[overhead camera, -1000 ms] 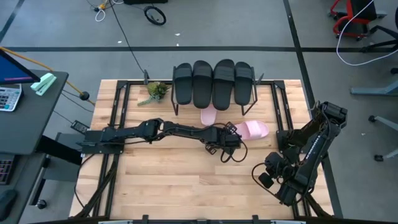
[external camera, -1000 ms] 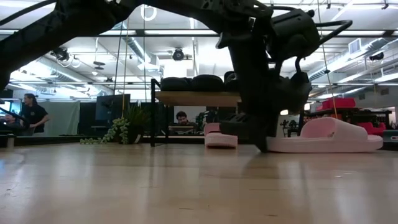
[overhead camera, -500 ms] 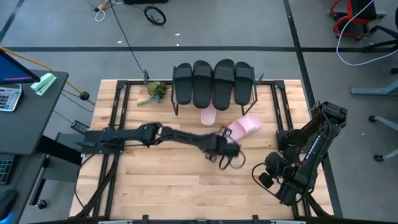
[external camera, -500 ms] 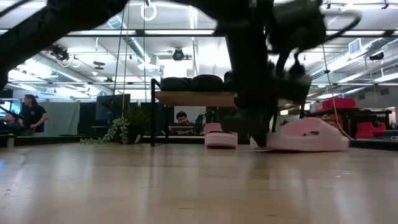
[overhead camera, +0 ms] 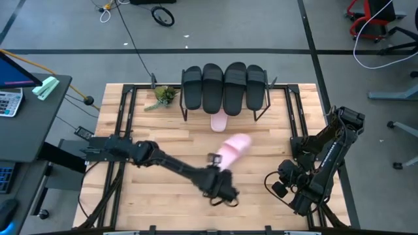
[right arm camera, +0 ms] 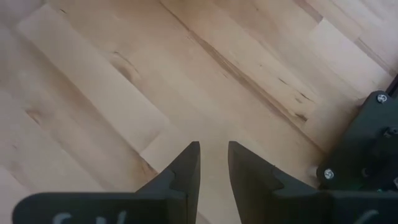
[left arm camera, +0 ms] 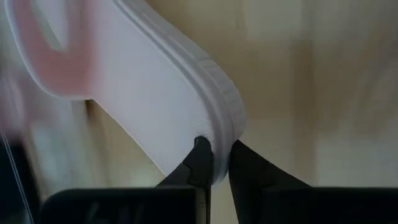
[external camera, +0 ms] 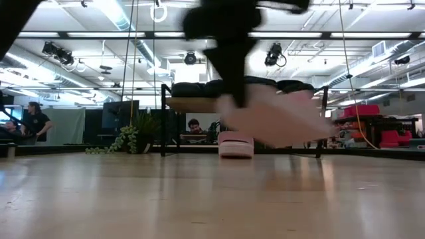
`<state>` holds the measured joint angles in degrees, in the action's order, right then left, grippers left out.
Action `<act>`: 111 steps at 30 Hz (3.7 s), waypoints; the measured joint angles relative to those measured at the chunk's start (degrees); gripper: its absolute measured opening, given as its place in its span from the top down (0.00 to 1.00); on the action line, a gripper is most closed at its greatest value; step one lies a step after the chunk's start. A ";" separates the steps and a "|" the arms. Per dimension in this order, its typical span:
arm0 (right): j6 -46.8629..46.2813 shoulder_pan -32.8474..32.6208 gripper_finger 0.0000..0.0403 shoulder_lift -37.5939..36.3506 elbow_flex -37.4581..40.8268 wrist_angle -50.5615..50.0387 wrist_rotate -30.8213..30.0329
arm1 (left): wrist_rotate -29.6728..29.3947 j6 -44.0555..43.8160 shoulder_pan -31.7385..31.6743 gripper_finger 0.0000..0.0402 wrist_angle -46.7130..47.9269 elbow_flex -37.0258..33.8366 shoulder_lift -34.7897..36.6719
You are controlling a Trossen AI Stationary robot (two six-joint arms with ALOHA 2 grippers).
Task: Pick and place slides into the shelf
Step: Put the pink slide under the shelf
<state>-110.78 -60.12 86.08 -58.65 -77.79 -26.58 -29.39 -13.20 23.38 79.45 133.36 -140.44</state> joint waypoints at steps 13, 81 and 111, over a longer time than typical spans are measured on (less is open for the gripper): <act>-4.57 0.00 0.78 0.00 0.00 2.75 -0.39 | 2.76 -36.34 5.81 0.91 10.48 -4.45 0.94; 67.50 22.64 0.79 0.13 0.00 37.23 -20.93 | 0.48 -52.22 5.51 0.92 6.31 -25.65 10.10; 104.37 61.09 0.85 14.88 11.71 101.43 14.54 | -4.55 -58.46 13.22 0.93 10.58 -25.28 16.32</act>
<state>-6.41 0.97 100.97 -46.94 23.64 -12.05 -33.94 -71.66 36.59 90.02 108.08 -124.12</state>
